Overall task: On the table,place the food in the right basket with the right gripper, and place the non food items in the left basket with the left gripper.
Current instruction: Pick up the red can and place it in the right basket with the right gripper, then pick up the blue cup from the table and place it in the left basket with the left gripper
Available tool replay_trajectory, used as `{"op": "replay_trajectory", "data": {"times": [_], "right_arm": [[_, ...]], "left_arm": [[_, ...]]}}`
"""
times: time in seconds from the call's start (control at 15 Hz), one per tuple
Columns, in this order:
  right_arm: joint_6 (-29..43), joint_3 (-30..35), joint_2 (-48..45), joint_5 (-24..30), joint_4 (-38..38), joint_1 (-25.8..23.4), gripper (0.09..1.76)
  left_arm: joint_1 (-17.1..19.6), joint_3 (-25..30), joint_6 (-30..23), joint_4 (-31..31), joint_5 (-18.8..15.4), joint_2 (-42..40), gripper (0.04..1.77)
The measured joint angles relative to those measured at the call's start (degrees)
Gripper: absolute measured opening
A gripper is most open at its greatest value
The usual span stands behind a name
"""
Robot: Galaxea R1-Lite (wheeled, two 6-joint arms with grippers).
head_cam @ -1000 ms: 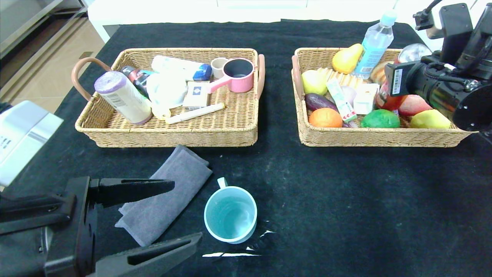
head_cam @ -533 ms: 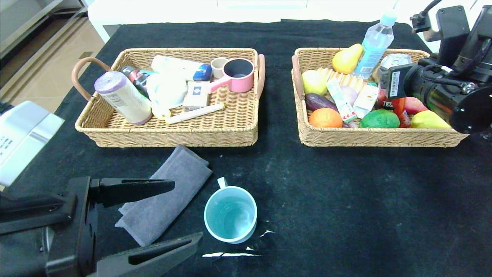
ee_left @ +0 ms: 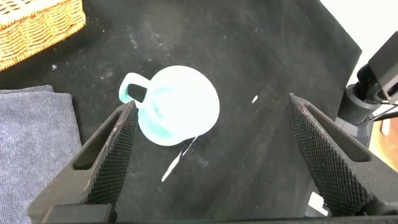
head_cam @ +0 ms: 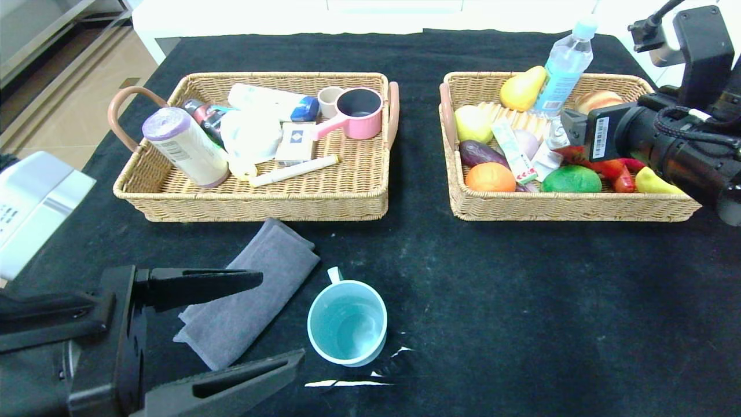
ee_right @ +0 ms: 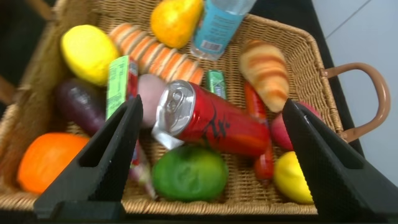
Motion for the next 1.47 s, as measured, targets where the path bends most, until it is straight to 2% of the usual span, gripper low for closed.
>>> {"op": "replay_trajectory", "data": {"times": [0.2,0.47,0.73,0.87,1.0,1.13,1.33,1.47], "right_arm": [[0.07,3.22,-3.43,2.10,2.93,3.79,1.66],[1.54,9.36,-8.58,15.74,4.96,7.85,1.68],[7.59,11.98,-10.37,17.07,5.05,10.41,1.69],[8.70,12.97,-10.73,20.08,5.11,12.20,1.69],[8.70,14.43,-11.20,26.75,5.71,12.51,1.70],[8.75,16.12,-13.13,34.80,10.75,11.87,1.70],[8.31,19.15,-17.32,48.20,13.86,7.96,1.70],[7.35,21.82,-20.13,53.80,13.97,4.66,1.70]], "left_arm": [[0.00,0.00,-0.02,-0.02,0.02,-0.07,1.72],[0.46,0.06,0.00,0.07,0.00,-0.41,1.72],[3.19,-0.20,0.44,0.05,-0.04,-0.02,1.72],[3.89,-0.24,0.60,0.16,-0.04,0.26,1.72],[4.08,-0.24,0.66,0.00,0.02,0.67,1.72],[4.35,-0.33,0.68,0.00,-0.02,0.88,1.72],[4.46,-0.41,0.61,0.18,-0.02,0.99,1.72],[4.41,-0.55,0.60,0.30,0.02,1.13,1.72]]}}
